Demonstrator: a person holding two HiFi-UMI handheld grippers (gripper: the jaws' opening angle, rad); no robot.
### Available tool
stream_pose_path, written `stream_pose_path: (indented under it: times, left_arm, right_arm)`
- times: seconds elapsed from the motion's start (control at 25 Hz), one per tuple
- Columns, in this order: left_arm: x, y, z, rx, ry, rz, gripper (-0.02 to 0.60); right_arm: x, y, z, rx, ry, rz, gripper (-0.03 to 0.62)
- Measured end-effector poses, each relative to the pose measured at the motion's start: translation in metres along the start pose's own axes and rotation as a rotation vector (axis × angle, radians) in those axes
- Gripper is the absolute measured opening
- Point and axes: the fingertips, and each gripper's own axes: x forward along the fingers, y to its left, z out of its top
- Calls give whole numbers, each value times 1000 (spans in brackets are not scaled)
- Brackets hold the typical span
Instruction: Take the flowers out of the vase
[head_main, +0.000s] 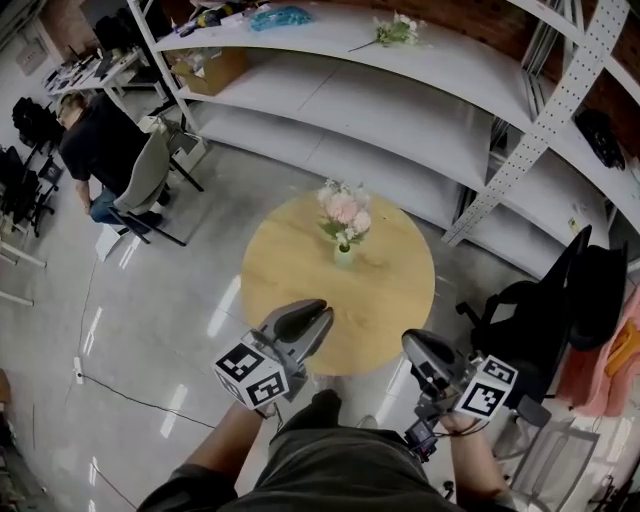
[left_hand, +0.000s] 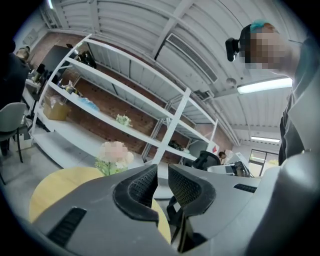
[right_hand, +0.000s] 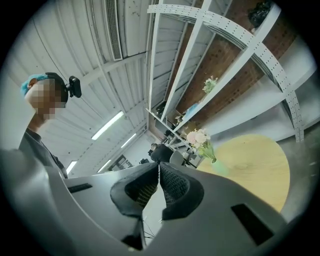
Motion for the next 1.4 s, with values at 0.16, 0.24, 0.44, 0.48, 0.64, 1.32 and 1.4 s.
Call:
stream_pose_path:
  times: [0.16, 0.24, 0.44, 0.48, 0.64, 1.32, 1.4]
  left_arm:
    - [19, 53, -3, 18, 47, 9, 100]
    - [30, 78, -7, 31, 75, 16, 134]
    - [59, 130, -30, 55, 159, 11, 232]
    - [64, 139, -35, 60, 174, 10, 246]
    - [89, 166, -59, 74, 235, 0, 299]
    - [184, 199, -126, 200, 310, -85, 400]
    - [188, 200, -128, 201, 311, -88, 399]
  right_arm:
    - [29, -17, 7, 19, -5, -36, 17]
    - [37, -26, 14, 24, -17, -53, 17]
    - [47, -46, 20, 47, -46, -103, 17]
    - [49, -50, 19, 53, -46, -111, 17]
    - [52, -66, 16, 78, -30, -136, 17]
    - [39, -134, -7, 177, 120, -176, 17]
    - [40, -137, -6, 184, 127, -176, 17]
